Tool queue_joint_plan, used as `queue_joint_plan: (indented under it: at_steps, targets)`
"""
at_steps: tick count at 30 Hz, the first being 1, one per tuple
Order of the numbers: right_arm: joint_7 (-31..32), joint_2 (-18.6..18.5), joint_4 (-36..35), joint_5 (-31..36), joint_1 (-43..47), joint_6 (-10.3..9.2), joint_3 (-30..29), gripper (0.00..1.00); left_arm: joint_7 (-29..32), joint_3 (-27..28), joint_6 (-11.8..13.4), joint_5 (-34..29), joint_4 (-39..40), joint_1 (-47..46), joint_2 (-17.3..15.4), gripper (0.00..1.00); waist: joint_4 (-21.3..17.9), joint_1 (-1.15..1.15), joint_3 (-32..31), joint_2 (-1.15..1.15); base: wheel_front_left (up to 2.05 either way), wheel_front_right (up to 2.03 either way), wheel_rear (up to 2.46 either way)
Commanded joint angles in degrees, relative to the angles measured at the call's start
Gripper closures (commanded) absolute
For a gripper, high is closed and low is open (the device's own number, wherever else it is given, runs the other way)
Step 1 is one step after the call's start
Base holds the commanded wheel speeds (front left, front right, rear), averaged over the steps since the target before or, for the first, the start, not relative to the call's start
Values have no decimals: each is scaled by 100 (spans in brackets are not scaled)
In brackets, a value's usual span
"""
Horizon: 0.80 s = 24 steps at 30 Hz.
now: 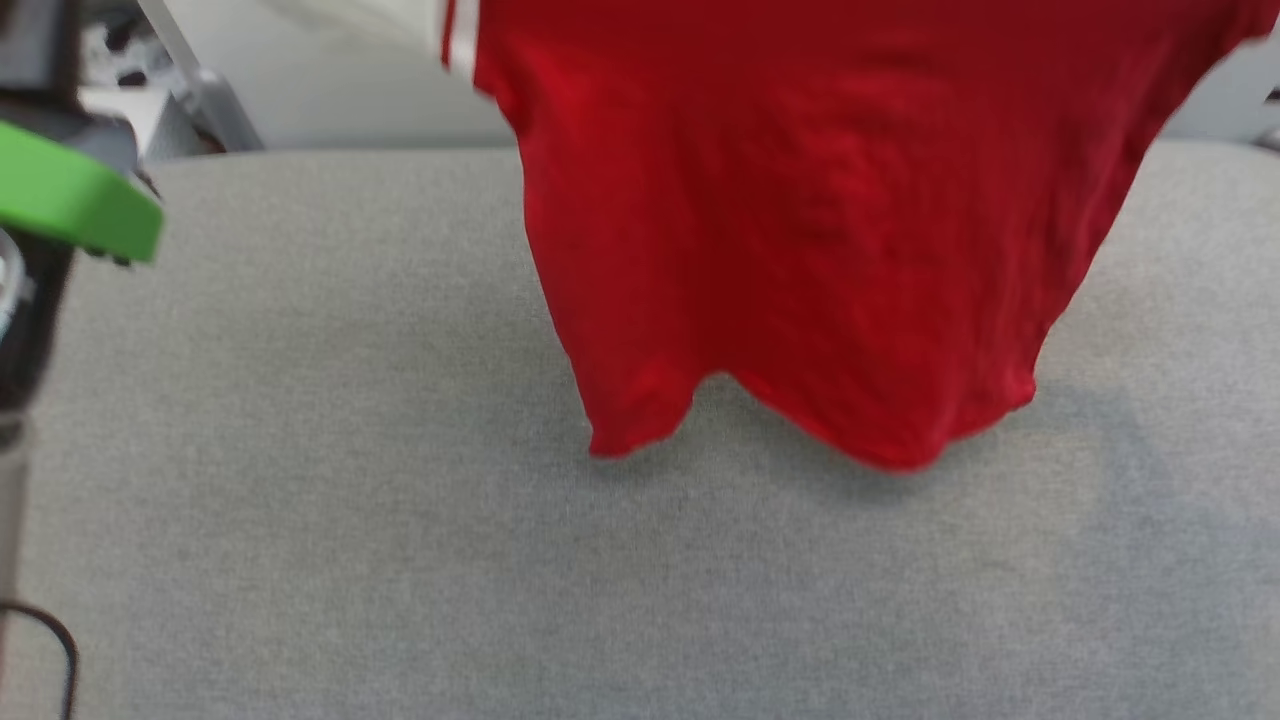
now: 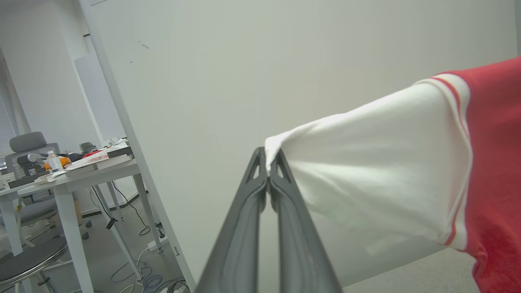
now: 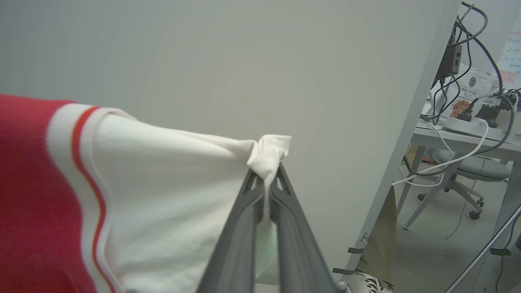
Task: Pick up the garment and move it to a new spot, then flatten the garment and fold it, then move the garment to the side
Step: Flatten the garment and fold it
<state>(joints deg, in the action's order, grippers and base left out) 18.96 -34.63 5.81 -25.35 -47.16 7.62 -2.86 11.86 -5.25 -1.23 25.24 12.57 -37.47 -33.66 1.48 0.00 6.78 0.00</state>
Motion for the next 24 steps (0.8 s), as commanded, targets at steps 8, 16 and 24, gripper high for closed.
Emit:
queue_joint_plan:
  at_steps: [8,16,24]
  targets:
    - [-256,153,763,596,-1710,-13,220,100,-205,-119,-376,-44,-895,-1769,-299,100,7,0,1822,0,0,0,0]
    - [-685,501,2015,1176,-3425,-13,420,100,-611,-657,-582,-161,-2150,-3656,-295,100,-33,0,2739,0,0,0,0]
    - [-1431,1002,3257,1840,-4942,-13,26,100,-1487,-1044,-618,-266,-3663,-5293,-63,100,-52,0,3283,0,0,0,0]
